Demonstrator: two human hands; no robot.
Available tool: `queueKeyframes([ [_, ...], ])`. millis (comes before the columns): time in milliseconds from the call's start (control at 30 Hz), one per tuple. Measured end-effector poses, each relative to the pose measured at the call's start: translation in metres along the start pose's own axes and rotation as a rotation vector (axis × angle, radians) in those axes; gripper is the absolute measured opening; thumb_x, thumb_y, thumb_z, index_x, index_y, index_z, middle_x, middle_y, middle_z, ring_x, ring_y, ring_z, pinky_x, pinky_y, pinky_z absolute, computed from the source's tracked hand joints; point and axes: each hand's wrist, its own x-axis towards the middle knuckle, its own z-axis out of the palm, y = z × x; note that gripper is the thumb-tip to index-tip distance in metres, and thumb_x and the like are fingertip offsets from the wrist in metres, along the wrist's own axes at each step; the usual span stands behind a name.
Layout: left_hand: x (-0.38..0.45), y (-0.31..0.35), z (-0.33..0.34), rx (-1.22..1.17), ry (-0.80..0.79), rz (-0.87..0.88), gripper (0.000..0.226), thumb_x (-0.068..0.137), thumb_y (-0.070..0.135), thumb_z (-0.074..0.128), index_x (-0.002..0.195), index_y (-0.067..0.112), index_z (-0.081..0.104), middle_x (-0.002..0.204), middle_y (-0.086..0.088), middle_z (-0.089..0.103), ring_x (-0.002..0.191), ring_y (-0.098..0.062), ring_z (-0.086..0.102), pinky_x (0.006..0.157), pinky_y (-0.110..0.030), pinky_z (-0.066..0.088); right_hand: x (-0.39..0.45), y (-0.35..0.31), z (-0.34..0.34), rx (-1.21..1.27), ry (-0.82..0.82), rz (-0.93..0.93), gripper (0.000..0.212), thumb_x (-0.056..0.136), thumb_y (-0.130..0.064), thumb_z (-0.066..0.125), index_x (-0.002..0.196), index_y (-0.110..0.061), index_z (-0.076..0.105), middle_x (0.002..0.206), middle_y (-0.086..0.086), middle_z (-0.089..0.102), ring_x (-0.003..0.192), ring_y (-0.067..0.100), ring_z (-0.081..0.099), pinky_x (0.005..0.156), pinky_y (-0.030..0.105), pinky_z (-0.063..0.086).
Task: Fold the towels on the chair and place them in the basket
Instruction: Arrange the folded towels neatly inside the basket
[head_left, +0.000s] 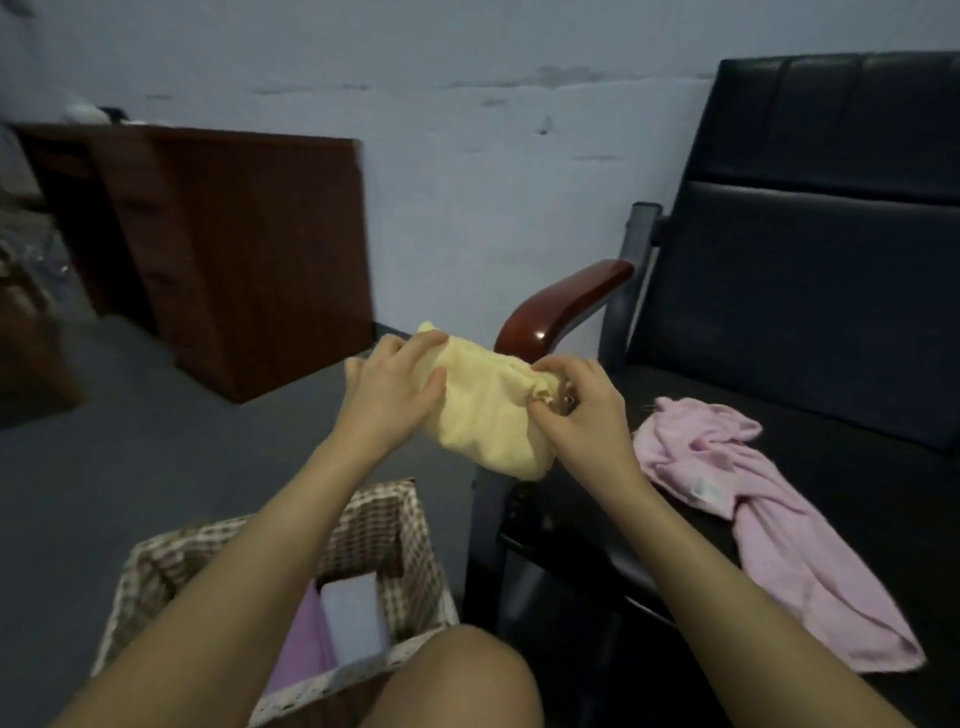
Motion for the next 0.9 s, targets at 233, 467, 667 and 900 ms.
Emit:
queueKeyframes([
  [233,-0.043,-0.133,-0.007,0.083,-0.106,-0.162,0.044,0.088,0.040,0.045,0.130,0.033,0.051,0.112,0.002,0.050,0.112,-0.017,0.046,0.084,-0.026,0.015,-0.015,-0.003,0.118,0.022,-0.341,-0.042,0.025,0.080,-0.017,0.067,0.103,-0.026,0.061,0.101,-0.010,0.054,0.088,0.009,0.053,0.078,0.039,0.049],
  [467,-0.109,-0.245,0.021,0.120,-0.275,-0.317,0.049,0.082,0.042,0.045,0.129,0.031,0.055,0.109,0.001,0.055,0.109,-0.023,0.054,0.100,-0.037,0.029,-0.070,0.031,0.222,0.018,-0.608,0.068,0.022,0.076,-0.024,0.064,0.097,-0.026,0.058,0.099,-0.012,0.054,0.093,0.013,0.053,0.076,0.037,0.047],
  [667,-0.131,-0.297,0.069,0.150,-0.456,-0.174,0.039,0.094,0.032,0.048,0.132,0.028,0.052,0.125,0.002,0.053,0.123,-0.017,0.044,0.093,-0.032,0.020,-0.116,0.067,0.264,-0.023,-0.721,0.254,0.026,0.076,-0.018,0.068,0.098,-0.021,0.053,0.098,-0.005,0.057,0.088,0.011,0.054,0.072,0.035,0.048],
  [900,-0.127,-0.315,0.134,0.073,-0.803,0.071,0.041,0.096,0.028,0.049,0.138,0.029,0.047,0.127,0.001,0.048,0.119,-0.015,0.044,0.086,-0.031,0.022,-0.132,0.092,0.271,-0.313,-1.061,0.366,0.067,0.083,-0.038,0.065,0.138,-0.019,0.033,0.125,0.000,0.056,0.109,0.023,0.057,0.085,0.043,0.051],
])
